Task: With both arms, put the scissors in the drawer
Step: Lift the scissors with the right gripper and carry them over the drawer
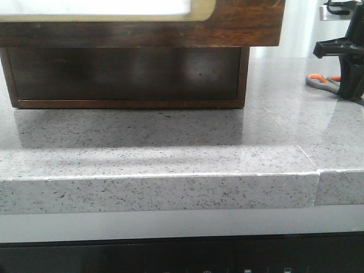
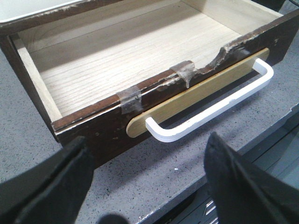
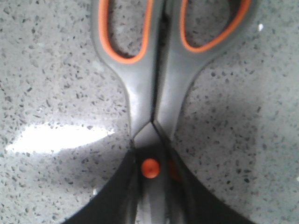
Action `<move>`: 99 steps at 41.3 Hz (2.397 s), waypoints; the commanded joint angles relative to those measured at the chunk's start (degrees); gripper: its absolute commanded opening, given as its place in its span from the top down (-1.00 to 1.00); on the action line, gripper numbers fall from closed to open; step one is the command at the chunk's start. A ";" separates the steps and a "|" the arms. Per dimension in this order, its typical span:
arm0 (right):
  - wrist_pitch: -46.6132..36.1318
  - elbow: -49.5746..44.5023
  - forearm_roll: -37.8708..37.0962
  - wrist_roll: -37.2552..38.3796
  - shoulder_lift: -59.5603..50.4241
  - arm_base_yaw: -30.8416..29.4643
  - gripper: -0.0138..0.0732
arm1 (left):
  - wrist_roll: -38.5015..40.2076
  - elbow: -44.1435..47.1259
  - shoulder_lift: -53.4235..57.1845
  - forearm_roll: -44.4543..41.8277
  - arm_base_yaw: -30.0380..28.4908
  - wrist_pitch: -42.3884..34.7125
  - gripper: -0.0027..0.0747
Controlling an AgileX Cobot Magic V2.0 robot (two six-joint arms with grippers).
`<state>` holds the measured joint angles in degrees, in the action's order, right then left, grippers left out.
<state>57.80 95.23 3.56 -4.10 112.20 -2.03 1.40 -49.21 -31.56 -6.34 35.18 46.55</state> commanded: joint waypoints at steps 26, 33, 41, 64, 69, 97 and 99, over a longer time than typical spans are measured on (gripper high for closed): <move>-12.07 1.51 1.73 -0.36 -28.14 0.05 0.49 | 0.41 -1.84 -0.10 -0.04 0.43 -4.53 -0.35; -13.98 1.51 3.86 -0.84 -33.62 0.05 0.49 | 0.41 -1.84 -0.10 -0.04 0.43 -4.53 -0.35; -11.20 5.26 11.84 -9.55 -36.73 0.79 0.49 | 0.41 -1.84 -0.10 -0.04 0.43 -4.53 -0.35; -8.38 15.04 22.66 -36.42 -36.52 26.62 0.49 | 0.41 -1.84 -0.10 -0.04 0.43 -4.42 -0.35; -8.94 15.04 22.70 -40.21 -35.41 32.64 0.49 | 0.41 -1.84 -0.10 -0.04 0.43 -4.42 -0.35; -3.76 15.04 15.57 -45.91 -18.51 39.41 0.49 | 0.41 -1.84 -0.10 -0.04 0.43 -4.42 -0.35; -3.05 15.04 14.33 -45.91 -17.53 39.41 0.49 | 0.41 -1.84 -0.10 -0.04 0.43 -4.42 -0.35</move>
<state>56.90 108.53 19.24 -49.41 95.69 37.39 1.40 -49.21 -31.56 -6.34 35.18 46.51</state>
